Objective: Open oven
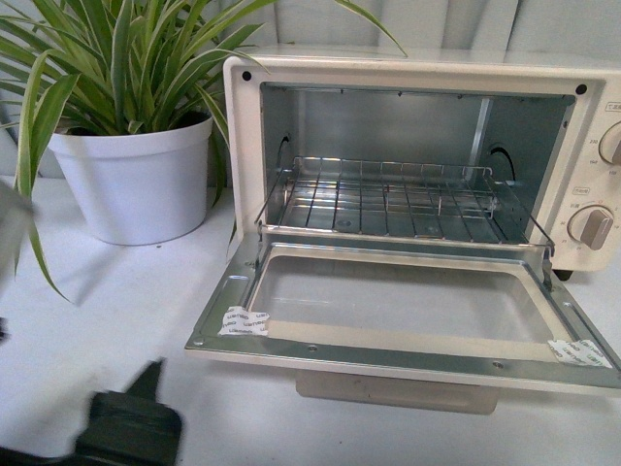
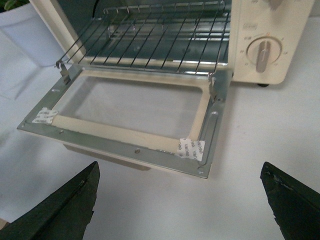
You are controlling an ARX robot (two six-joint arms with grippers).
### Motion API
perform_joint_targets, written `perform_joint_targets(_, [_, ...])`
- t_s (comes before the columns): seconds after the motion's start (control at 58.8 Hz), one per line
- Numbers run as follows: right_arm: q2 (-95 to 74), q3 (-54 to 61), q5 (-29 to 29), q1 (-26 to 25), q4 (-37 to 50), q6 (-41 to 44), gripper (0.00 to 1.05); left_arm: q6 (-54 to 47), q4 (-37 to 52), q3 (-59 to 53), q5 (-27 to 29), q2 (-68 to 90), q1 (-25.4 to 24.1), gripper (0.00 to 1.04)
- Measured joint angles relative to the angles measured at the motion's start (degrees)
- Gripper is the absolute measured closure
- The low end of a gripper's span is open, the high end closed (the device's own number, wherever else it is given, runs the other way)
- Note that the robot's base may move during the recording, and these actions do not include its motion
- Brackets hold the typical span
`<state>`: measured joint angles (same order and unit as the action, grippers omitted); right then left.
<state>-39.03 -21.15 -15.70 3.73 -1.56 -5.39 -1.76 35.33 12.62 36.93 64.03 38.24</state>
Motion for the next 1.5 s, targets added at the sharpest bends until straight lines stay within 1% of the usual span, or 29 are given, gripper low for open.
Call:
perform_joint_targets(0.102, [4.7, 1.2, -3.0, -3.0, -0.9, -0.2, 0.09, -1.0, -5.6, -2.5, 2.1, -12.2, -0.5, 0.07])
perform_joint_targets(0.221, [11.1, 3.6, -6.8, -7.1, -2.5, -1.1, 0.09, -1.3, -12.3, -5.0, 2.5, -26.6, -0.3, 0.07])
perform_joint_targets(0.289, [14.7, 5.4, -8.3, -9.2, -2.8, -2.5, 0.09, -1.5, -13.9, -6.3, 3.2, -32.7, -0.6, 0.07])
perform_joint_targets(0.323, [16.8, 6.6, -9.4, -10.2, -2.7, -3.6, 0.09, -0.6, -16.9, -7.0, 3.0, -37.6, -1.0, 0.07])
perform_joint_targets(0.425, [19.1, 7.8, -10.2, -11.1, -2.7, -5.0, 0.09, 0.7, -18.8, -7.5, 2.8, -43.3, -1.5, 0.07])
perform_joint_targets(0.442, [19.7, 8.4, -7.6, -10.2, -1.3, -4.3, 0.11, 0.8, -20.0, -7.5, 1.8, -44.2, -1.5, 0.10])
perform_joint_targets(0.476, [21.0, 10.5, 0.9, -7.7, 3.5, -1.9, 0.18, 1.0, -24.2, -7.7, -2.1, -47.1, -2.8, 0.19])
perform_joint_targets(0.51, [22.3, 12.4, 8.2, -5.7, 7.1, 0.3, 0.25, 1.0, -25.9, -8.1, -4.0, -48.6, -3.9, 0.23])
perform_joint_targets(0.527, [22.9, 13.0, 10.7, -5.0, 7.9, 1.1, 0.29, 1.1, -27.6, -8.5, -6.1, -50.7, -5.7, 0.29])
perform_joint_targets(0.561, [23.9, 13.8, 14.3, -4.4, 8.6, 2.3, 0.36, 1.3, -28.5, -8.5, -7.6, -52.3, -7.5, 0.35])
perform_joint_targets(0.578, [24.1, 13.9, 14.6, -4.3, 8.7, 2.6, 0.38, 1.4, -29.0, -8.5, -8.5, -52.9, -8.4, 0.37])
perform_joint_targets(0.595, [24.5, 14.1, 15.1, -4.3, 8.8, 3.0, 0.41, 1.4, -29.6, -8.6, -9.9, -53.8, -10.0, 0.42])
perform_joint_targets(0.629, [25.2, 14.6, 15.5, -4.1, 8.8, 3.7, 0.48, 1.5, -30.2, -8.6, -11.3, -54.7, -11.4, 0.46])
perform_joint_targets(0.647, [25.3, 14.7, 15.5, -4.1, 8.8, 3.8, 0.50, 1.6, -30.6, -8.7, -12.2, -55.5, -12.8, 0.51])
perform_joint_targets(0.698, [26.1, 15.6, 15.5, -4.0, 8.8, 4.3, 0.62, 1.7, -31.5, -9.0, -14.8, -56.6, -15.1, 0.59])
perform_joint_targets(0.715, [26.1, 15.6, 15.5, -4.0, 8.8, 4.3, 0.62, 1.7, -31.9, -9.2, -15.8, -57.0, -16.0, 0.62])
perform_joint_targets(0.732, [26.3, 15.9, 15.5, -4.0, 8.8, 4.5, 0.66, 1.7, -32.0, -9.2, -16.1, -57.3, -16.5, 0.64])
perform_joint_targets(0.766, [26.7, 16.3, 15.5, -3.9, 8.7, 4.7, 0.73, 1.7, -32.6, -9.6, -18.3, -58.1, -18.6, 0.72])
perform_joint_targets(0.834, [27.5, 16.8, 15.5, -3.9, 8.6, 4.9, 0.84, 1.8, -33.3, -9.8, -20.9, -59.1, -21.3, 0.84])
perform_joint_targets(0.868, [29.7, 16.8, 15.6, -3.9, 6.0, 4.9, 0.91, 1.8, -33.6, -9.9, -22.0, -59.5, -22.5, 0.89])
perform_joint_targets(0.885, [31.0, 16.9, 15.7, -3.9, 4.2, 5.0, 0.95, 1.8, -33.7, -10.0, -23.0, -59.9, -23.5, 0.95])
perform_joint_targets(0.919, [33.4, 17.4, 15.6, -3.9, 1.9, 5.0, 1.02, 2.0, -33.8, -10.6, -24.2, -60.9, -25.0, 1.01])
perform_joint_targets(0.936, [34.3, 17.7, 15.7, -3.9, 1.5, 5.2, 1.04, 1.9, -33.8, -10.7, -24.5, -61.0, -25.1, 1.01])
perform_joint_targets(1.089, [36.2, 18.1, 15.6, -3.9, 1.3, 5.2, 1.04, 1.9, -34.7, -11.9, -29.4, -63.2, -29.8, 1.01])
perform_joint_targets(1.123, [36.2, 18.2, 15.6, -3.9, 1.3, 5.2, 1.04, 1.9, -35.2, -11.9, -34.0, -63.6, -32.9, 1.01])
perform_joint_targets(1.14, [36.4, 18.4, 15.6, -3.9, 1.3, 5.2, 1.04, 1.9, -35.2, -11.9, -35.0, -63.6, -34.1, 1.01])
perform_joint_targets(1.174, [36.5, 18.5, 15.6, -3.9, 1.3, 5.2, 1.04, 1.9, -35.3, -11.9, -36.1, -63.8, -36.3, 1.01])
perform_joint_targets(1.225, [37.4, 19.1, 15.7, -3.9, 1.4, 5.2, 1.04, 1.9, -35.3, -11.9, -36.1, -63.8, -37.7, 1.01])
perform_joint_targets(1.497, [38.8, 20.7, 15.6, -3.9, 1.4, 5.2, 1.04, 1.9, -35.3, -11.9, -36.7, -63.8, -38.0, 1.01])
